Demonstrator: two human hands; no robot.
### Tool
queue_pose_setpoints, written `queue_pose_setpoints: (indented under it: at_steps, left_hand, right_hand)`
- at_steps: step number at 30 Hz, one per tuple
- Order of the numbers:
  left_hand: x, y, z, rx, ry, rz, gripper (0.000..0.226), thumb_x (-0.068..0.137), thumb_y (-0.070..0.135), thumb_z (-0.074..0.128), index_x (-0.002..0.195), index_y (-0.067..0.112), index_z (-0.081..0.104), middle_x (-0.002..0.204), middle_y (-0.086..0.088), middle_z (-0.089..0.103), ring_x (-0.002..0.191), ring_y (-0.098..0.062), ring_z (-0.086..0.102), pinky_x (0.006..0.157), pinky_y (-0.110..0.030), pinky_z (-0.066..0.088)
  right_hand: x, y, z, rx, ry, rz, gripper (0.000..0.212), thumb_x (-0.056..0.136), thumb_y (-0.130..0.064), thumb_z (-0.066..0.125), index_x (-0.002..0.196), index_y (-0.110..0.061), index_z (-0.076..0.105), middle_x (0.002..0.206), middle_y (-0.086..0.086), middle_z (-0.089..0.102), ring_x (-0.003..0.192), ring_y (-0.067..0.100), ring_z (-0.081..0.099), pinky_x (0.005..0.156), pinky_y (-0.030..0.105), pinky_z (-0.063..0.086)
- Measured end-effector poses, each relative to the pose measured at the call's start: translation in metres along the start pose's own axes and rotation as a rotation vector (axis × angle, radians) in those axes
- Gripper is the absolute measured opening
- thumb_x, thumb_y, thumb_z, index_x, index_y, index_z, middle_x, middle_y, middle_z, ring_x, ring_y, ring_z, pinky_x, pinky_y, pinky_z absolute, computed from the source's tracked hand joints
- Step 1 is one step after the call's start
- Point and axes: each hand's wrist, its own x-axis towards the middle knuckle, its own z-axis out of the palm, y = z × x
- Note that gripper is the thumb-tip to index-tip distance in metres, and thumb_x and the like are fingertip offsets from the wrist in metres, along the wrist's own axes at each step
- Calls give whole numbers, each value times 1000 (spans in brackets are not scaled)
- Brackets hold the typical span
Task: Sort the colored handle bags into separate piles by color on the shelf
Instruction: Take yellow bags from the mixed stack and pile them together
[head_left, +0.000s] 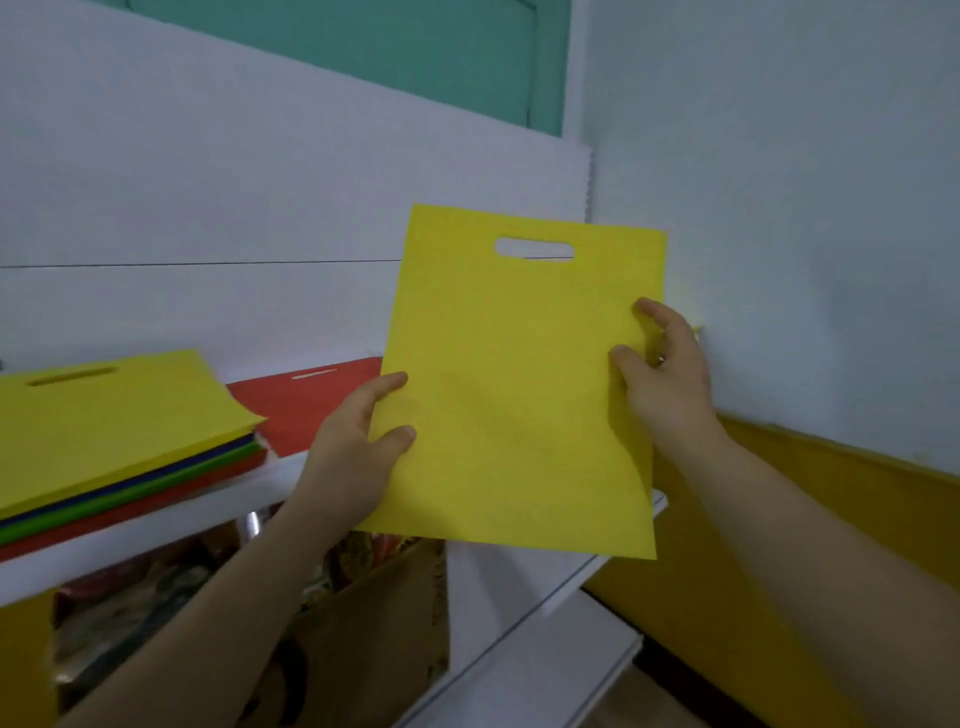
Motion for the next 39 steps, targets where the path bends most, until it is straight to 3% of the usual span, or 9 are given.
queue_pose_setpoints:
  at_steps: [5,8,11,15,18,20,29,35,39]
  left_hand:
    - [-1,7,101,-82,-127,-12,49,90,4,59,119,42,48,136,0,50,122,-17,51,99,-40,45]
    - [-1,20,170,-195,-184,-19,48,90,-3,55,122,32,49,122,7,55,92,12,58,76,-13,49]
    - [-2,32,233,-269,-236,-42,49,90,-5,53,127,27,50,115,11,55,81,21,57,65,-4,47]
    - [-6,47,303,-291,-351,-15,48,93,2,54,124,38,47,128,9,53,99,7,56,72,-9,49]
    - [-4,51,343,-264,-431,9,50,93,9,56,119,50,46,141,7,46,128,-14,46,103,-35,43]
    - [-1,55,366,-255,-475,16,52,92,11,57,115,56,45,144,7,43,134,-18,40,107,-46,38]
    - [37,62,467,-275,-607,38,50,95,13,54,135,40,42,149,9,34,139,-14,29,109,-42,36]
    - [107,49,518,-310,-595,51,49,93,13,57,127,48,46,147,4,40,134,-16,38,101,-43,44]
    - [151,43,545,-352,-597,49,49,94,10,54,132,40,46,134,6,48,87,5,58,67,-20,52]
  right_hand:
    - [13,36,-94,-138,83,23,51,90,-12,59,136,-27,44,122,-8,48,102,8,48,78,8,37]
    - [21,59,-157,-194,140,41,51,90,-11,59,137,-26,45,123,-9,47,101,7,45,72,7,34]
    - [24,80,-214,-245,188,73,50,91,-12,58,137,-27,44,122,-11,44,101,4,42,73,7,30]
    - [26,105,-283,-306,257,137,50,92,-15,57,137,-30,43,124,-12,44,105,2,41,81,13,33]
    - [28,120,-320,-344,314,165,50,91,-15,58,137,-30,44,122,-12,44,104,3,42,82,14,33]
    - [28,131,-339,-350,347,192,50,91,-15,57,136,-32,44,123,-11,45,102,6,44,79,15,35]
    - [56,182,-394,-412,461,264,48,93,-18,55,137,-35,42,121,-11,46,71,-2,52,51,6,41]
    - [125,217,-396,-474,493,215,49,92,-18,56,135,-36,43,131,-6,48,82,6,52,59,11,40]
    - [170,241,-389,-450,504,203,49,92,-19,57,135,-36,43,132,-6,45,102,13,52,76,23,44]
